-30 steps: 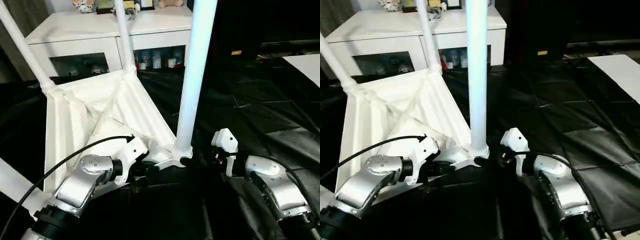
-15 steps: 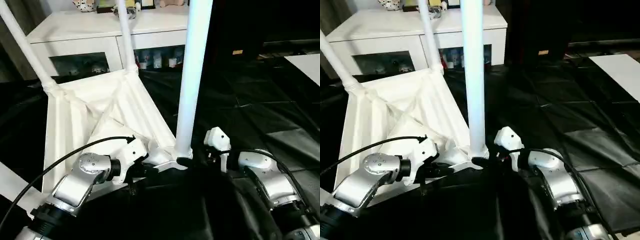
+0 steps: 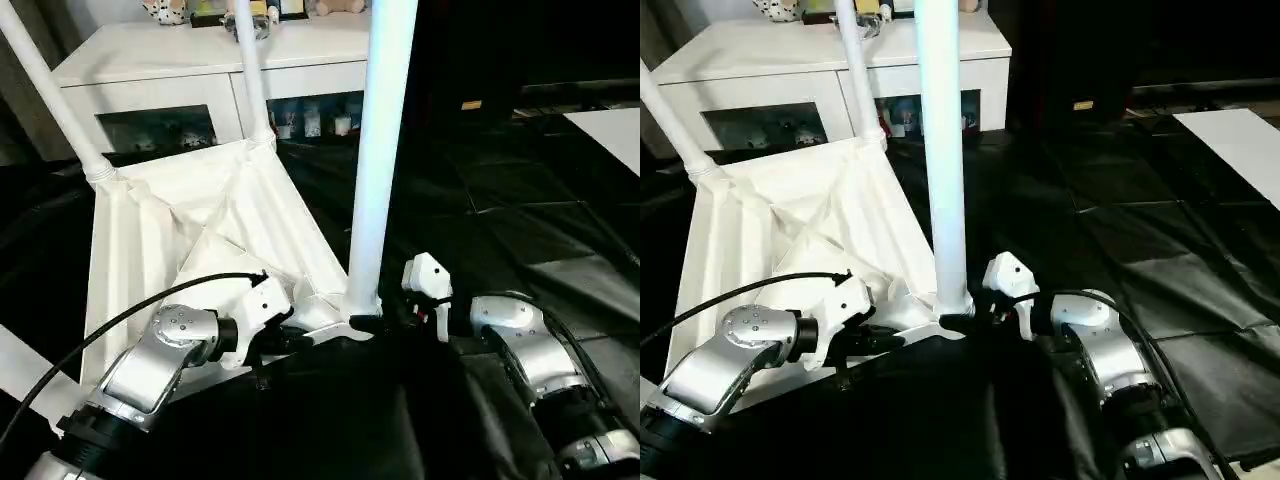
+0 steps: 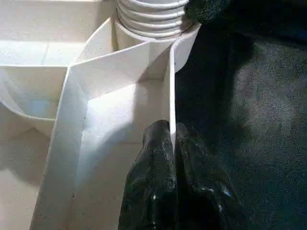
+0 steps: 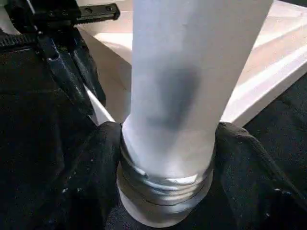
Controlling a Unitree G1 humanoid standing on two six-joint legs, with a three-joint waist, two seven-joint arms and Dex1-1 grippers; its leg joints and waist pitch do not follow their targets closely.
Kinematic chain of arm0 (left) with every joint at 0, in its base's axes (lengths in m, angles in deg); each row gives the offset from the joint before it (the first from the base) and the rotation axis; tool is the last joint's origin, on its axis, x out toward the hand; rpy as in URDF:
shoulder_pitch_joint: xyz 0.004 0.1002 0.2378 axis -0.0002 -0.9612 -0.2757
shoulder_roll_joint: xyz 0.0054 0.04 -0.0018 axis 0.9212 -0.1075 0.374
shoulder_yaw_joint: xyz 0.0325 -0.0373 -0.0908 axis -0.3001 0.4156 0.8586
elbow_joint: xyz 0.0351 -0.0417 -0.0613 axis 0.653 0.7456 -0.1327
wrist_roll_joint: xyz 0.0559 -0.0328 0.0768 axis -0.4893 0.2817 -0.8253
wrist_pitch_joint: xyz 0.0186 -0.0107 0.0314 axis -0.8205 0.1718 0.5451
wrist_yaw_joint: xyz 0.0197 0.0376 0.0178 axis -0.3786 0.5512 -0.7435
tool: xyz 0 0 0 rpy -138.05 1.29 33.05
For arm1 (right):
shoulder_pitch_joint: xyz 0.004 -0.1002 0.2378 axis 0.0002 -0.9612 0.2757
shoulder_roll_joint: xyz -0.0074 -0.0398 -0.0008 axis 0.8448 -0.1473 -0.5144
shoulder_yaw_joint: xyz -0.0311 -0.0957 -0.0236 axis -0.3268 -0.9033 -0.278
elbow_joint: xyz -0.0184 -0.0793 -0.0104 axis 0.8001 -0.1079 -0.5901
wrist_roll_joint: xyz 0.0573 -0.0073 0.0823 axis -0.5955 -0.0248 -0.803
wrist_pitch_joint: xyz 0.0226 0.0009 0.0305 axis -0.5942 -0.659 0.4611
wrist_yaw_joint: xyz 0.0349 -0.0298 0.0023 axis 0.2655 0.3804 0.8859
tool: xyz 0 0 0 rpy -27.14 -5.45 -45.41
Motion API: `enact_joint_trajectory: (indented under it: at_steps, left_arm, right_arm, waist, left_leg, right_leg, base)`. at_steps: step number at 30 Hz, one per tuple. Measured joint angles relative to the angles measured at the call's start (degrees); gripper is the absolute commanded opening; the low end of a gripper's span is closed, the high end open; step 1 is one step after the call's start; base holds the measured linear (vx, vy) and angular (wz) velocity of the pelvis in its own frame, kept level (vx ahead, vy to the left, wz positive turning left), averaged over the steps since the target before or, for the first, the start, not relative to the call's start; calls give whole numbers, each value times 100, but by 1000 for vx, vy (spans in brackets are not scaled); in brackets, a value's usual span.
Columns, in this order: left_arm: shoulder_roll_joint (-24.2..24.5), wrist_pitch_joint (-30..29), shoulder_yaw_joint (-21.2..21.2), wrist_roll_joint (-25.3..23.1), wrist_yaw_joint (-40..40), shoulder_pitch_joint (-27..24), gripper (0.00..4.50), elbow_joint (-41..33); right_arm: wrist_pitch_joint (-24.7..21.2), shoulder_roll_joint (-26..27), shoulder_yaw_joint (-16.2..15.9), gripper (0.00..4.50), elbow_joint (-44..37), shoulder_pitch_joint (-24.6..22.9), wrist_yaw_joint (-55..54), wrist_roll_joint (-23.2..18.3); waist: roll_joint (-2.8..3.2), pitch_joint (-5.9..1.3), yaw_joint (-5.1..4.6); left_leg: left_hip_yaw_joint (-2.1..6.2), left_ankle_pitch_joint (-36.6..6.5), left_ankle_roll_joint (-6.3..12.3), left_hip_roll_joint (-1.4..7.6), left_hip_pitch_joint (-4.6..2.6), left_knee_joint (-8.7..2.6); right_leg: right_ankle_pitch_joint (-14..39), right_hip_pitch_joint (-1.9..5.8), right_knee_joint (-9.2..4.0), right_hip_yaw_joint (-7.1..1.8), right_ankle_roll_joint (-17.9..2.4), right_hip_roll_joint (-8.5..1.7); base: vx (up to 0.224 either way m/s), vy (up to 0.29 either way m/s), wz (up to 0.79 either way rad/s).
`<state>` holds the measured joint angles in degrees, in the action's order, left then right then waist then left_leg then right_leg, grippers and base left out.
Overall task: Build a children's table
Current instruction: Rotate leg to tighten
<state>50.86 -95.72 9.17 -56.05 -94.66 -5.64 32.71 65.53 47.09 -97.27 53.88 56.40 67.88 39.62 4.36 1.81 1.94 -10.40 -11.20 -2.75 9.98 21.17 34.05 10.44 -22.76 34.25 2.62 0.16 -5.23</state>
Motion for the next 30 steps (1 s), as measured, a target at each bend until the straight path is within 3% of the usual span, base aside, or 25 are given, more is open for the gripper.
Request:
enact_joint_trajectory:
  at_steps: [4, 10, 17, 21, 22, 27, 30]
  left_arm:
    - [-20, -26, 19, -41, 43, 131, 0, 163]
    - [-1033, -403, 171, -310, 1263, 587, 0, 789]
    - [-1480, -487, 150, -529, 1900, 974, 0, 1338]
    - [-1395, -462, 96, -551, 1856, 926, 0, 1251]
    - [-1350, -462, 76, -550, 1805, 903, 0, 1195]
    - [-1046, -454, 51, -494, 1474, 720, 0, 840]
    - [-712, -357, 56, -362, 1121, 474, 0, 482]
  right_arm:
    - [1, 212, 40, 264, 142, 7, -385, 89]
    - [-465, 1052, 423, 264, 264, -11, -2535, 442]
    - [-737, 1679, 530, 264, 262, 8, -4164, 874]
    - [-598, 1679, 573, 264, 200, -115, -4100, 823]
    - [-603, 1677, 613, 319, 148, -162, -4027, 744]
    - [-780, 1556, 725, 353, -258, -372, -3254, 189]
    - [-1076, 962, 549, 380, -786, -443, -2221, -119]
  waist:
    - [-15, -1, -18]
    - [-30, 9, -59]
    - [-22, 15, -137]
    - [-14, 19, -174]
    - [-13, 21, -175]
    - [-9, 32, -181]
    - [-9, 33, -179]
  left_leg:
    - [0, 0, 0, 0, -10, 1]
    - [0, 0, -2, -4, -26, 7]
    - [23, -1, -2, -12, -10, -9]
    - [27, -1, -1, -20, 1, -18]
    - [28, -1, -1, -24, 1, -18]
    - [27, -1, -1, -29, 2, -19]
    - [25, 0, 1, -24, 9, -12]
  right_leg:
    - [-1, 1, 15, -2, -1, 0]
    - [9, 4, 12, -10, 16, -1]
    - [18, 10, -81, 12, 29, -1]
    - [17, 36, -164, 21, 29, -6]
    - [17, 39, -168, 16, 29, -6]
    - [11, 28, -159, 5, 20, -6]
    - [-32, 5, -115, 4, -8, -6]
  base:
    - [0, 0, 0]
    - [-19, 2, -2]
    - [-16, 2, -1]
    - [0, 0, 0]
    - [0, 0, 0]
    - [0, 0, 0]
    - [0, 0, 0]
